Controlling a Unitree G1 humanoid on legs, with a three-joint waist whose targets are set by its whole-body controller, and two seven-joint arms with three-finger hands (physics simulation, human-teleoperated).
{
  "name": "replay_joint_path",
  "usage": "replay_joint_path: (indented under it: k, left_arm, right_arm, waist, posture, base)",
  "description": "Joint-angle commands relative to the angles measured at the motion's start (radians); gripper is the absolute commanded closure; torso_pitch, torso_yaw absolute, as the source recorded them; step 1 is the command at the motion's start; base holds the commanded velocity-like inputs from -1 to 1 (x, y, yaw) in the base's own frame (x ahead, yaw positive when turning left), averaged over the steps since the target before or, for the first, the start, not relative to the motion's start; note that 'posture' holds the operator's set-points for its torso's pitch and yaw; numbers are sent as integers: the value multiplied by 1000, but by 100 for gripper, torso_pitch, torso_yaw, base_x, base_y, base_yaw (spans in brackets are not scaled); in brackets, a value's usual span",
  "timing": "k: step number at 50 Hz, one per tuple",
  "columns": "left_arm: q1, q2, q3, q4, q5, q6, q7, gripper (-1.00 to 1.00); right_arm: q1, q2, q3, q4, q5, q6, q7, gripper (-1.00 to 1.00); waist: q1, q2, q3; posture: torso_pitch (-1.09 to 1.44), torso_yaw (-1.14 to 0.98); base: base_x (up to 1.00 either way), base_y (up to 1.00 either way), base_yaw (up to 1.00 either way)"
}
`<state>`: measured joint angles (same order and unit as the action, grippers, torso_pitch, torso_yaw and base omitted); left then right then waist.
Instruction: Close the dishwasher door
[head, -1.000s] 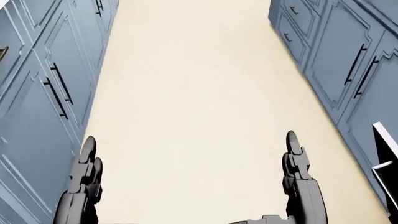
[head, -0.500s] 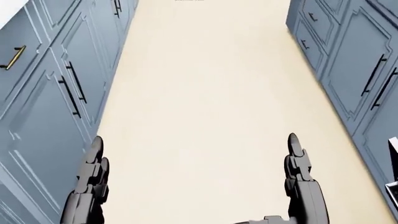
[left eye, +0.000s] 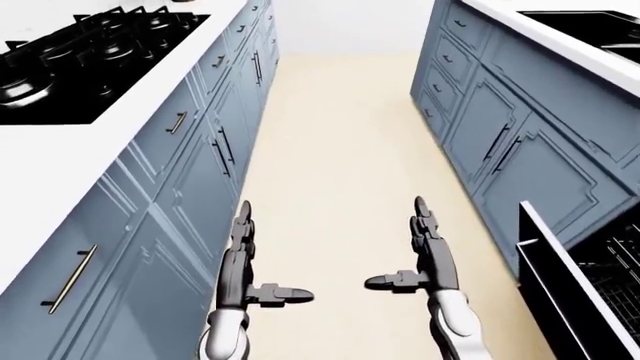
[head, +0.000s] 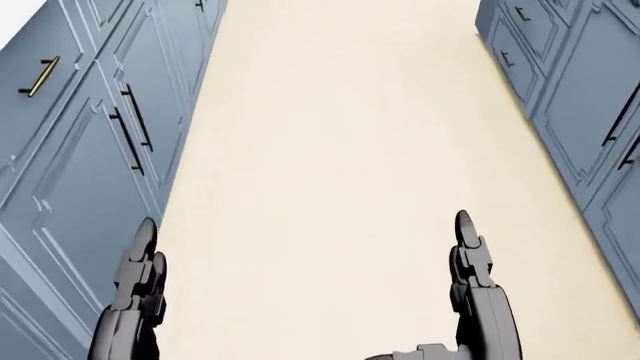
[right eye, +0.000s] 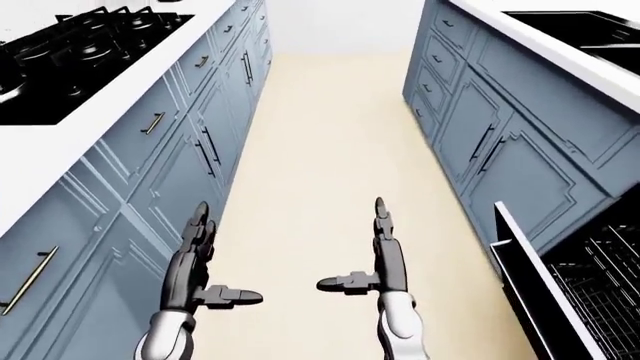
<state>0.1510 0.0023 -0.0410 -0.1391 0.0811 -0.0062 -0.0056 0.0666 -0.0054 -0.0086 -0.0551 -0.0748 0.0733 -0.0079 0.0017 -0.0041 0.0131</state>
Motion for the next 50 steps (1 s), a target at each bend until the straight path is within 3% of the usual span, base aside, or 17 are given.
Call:
replay_joint_path:
  k: [1,3,6,7,9,12,20,22,23,24,28,36,38,40,41,43,50]
  left_arm:
    - [-11,-4,-7,-44,-1,-30,-1,-100]
    - [-12,-4,-8,-44,-1,-31,-1,-100]
    - [-11,-3,-8,-45,-2,-30,-1,-100]
    - [-10,-3,-8,-45,-1,-31,-1,-100]
    - [-9,-3,-9,-46,-1,-32,-2,-100]
    - [-8,-3,-9,-45,-1,-33,-2,-100]
    - [-8,-3,-11,-41,1,-36,-2,-100]
    - [-8,-4,-12,-40,1,-36,-2,-100]
    - [-8,-4,-12,-38,2,-38,-1,-100]
    - [-8,-4,-13,-39,3,-38,-2,-100]
    - [-8,-4,-13,-41,2,-35,-2,-100]
    - [-7,-3,-13,-45,2,-33,-1,-100]
    - [-6,-4,-14,-46,3,-33,-1,-100]
    - [-5,-4,-15,-45,4,-35,0,-100]
    - [-4,-4,-16,-46,4,-35,0,-100]
    - [-3,-4,-17,-45,5,-37,0,-100]
    - [4,-4,-21,-50,8,-41,2,-100]
  right_arm:
    - [-10,-6,-8,-46,-3,-25,-5,-100]
    - [-12,-6,-8,-42,-5,-26,-7,-100]
    - [-16,-7,-9,-37,-6,-25,-7,-100]
    - [-14,-6,-8,-39,-7,-25,-7,-100]
    - [-14,-7,-10,-40,-6,-24,-7,-100]
    - [-14,-6,-9,-40,-7,-23,-7,-100]
    - [-21,-6,-6,-26,-9,-28,-8,-100]
    - [-22,-6,-6,-21,-8,-32,-7,-100]
    - [-23,-6,-6,-28,-9,-23,-7,-100]
    - [-22,-6,-6,-20,-10,-32,-8,-100]
    - [-22,-6,-6,-20,-10,-33,-8,-100]
    - [-16,-7,-9,-29,-7,-35,-6,-100]
    - [-16,-6,-8,-31,-8,-33,-6,-100]
    - [-16,-7,-8,-65,-9,0,-4,-100]
    - [-14,-6,-8,-51,-8,-16,-5,-100]
    - [-14,-6,-8,-32,-9,-34,-6,-100]
    - [-13,-6,-8,-36,-10,-33,-7,-100]
  waist:
    - [-2,8,-16]
    - [-1,-5,-15]
    - [-13,-51,4]
    - [-12,-26,-3]
    - [-12,-42,-10]
    - [-8,-37,-16]
    - [4,27,-3]
    - [5,65,-2]
    - [8,101,-12]
    - [16,64,-9]
    - [14,58,-4]
    - [4,-5,2]
    - [0,-33,2]
    - [-8,-93,-13]
    - [-15,-49,-3]
    - [-11,-55,-1]
    - [0,-8,10]
  posture:
    - [0,0]
    - [0,0]
    - [0,0]
    - [0,0]
    - [0,0]
    - [0,0]
    - [0,0]
    - [0,0]
    - [0,0]
    - [0,0]
    - [0,0]
    - [0,0]
    - [0,0]
    - [0,0]
    - [0,0]
    - [0,0]
    - [0,0]
  base:
    - [-16,0,0]
    - [-16,0,0]
    - [-16,0,0]
    - [-16,0,0]
    - [-16,0,0]
    - [-16,0,0]
    - [-16,0,0]
    - [-16,0,0]
    - [-17,0,0]
    - [-12,0,0]
    - [-10,0,0]
    - [-10,0,0]
    - [-10,0,0]
    - [-9,0,0]
    - [-9,0,0]
    - [-10,0,0]
    - [-10,0,0]
